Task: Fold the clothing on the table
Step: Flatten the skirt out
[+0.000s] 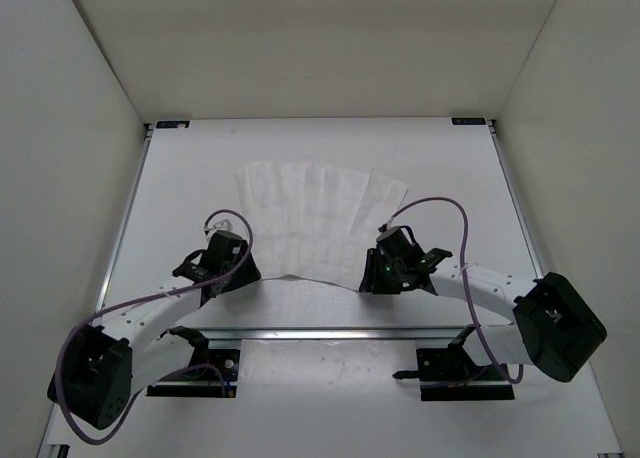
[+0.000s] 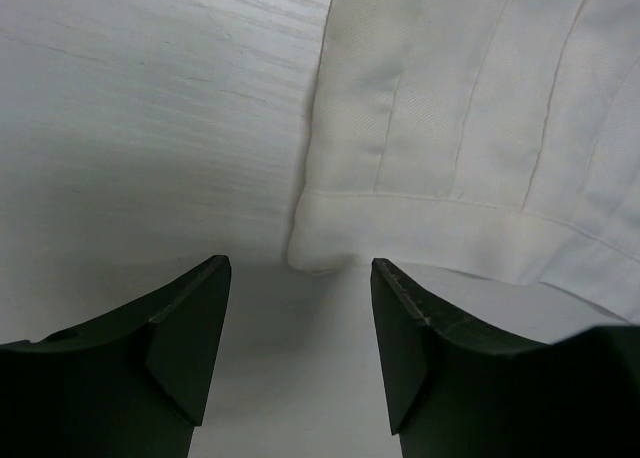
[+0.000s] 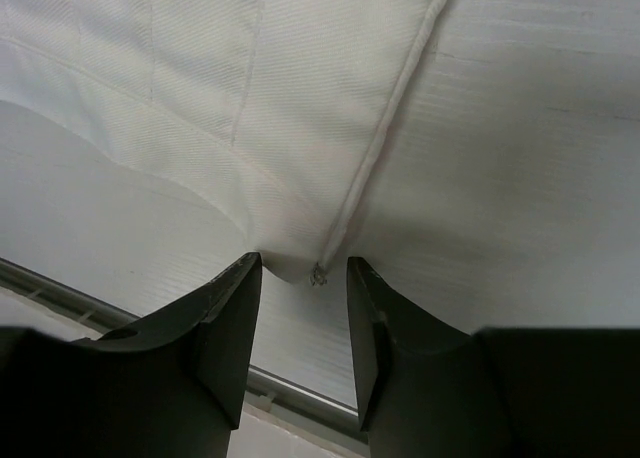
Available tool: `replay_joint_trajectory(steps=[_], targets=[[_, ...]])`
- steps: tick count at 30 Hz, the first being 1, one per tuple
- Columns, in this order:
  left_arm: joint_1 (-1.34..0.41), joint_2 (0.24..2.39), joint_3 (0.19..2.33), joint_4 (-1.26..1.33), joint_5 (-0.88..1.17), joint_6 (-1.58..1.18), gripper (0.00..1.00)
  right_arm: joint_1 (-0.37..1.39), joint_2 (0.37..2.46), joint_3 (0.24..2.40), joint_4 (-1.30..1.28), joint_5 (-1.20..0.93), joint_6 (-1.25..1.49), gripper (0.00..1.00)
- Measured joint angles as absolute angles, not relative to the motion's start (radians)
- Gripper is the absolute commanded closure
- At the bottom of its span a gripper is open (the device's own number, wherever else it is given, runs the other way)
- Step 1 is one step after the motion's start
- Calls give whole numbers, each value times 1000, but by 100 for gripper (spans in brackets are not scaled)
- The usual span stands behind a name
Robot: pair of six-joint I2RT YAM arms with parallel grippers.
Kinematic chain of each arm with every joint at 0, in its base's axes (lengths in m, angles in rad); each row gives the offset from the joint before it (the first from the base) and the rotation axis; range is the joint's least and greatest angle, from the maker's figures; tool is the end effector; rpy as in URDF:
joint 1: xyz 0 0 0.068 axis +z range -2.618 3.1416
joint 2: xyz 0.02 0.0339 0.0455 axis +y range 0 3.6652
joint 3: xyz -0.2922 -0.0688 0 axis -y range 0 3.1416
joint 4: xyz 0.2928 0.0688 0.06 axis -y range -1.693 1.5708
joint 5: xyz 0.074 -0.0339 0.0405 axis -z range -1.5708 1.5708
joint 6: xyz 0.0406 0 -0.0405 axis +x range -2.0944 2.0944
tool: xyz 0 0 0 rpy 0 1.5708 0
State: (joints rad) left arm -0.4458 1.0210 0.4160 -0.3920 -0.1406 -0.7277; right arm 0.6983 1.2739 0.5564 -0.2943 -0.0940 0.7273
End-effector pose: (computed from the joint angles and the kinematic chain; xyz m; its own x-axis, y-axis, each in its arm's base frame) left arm 0.1868 -0.0829 0.1495 -0.8041 -0.3456 -0.4836 -0.2365 0.9324 -0.2732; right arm 0.1931 0.1670 0.1486 -0.9360 0.0786 -0.3432 -0.0749 0.9081 0.4120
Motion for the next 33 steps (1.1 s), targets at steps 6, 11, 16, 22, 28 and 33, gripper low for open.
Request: replay_joint_trajectory(steps=[6,11,16,22,28,33], targets=[[-456,1087,409,-293,-152,-745,40,697,1297,557,-266,-101,733,81],[-481,1171,430,-222,-149,-743,94,681,1312,557,-254,-118,723,100],[-485,1184,432,-213,-141,-725,100,645,1306,558,-267,-149,693,100],[-421,1229,585,-326,-108,-661,100,494,1338,752,-395,-253,574,100],[-363,1605,1425,-552,-152,-506,100,380,1533,1421,-508,-194,416,100],[-410,1530,1589,-551,-194,-440,100,378,1420,1542,-464,-160,335,99]])
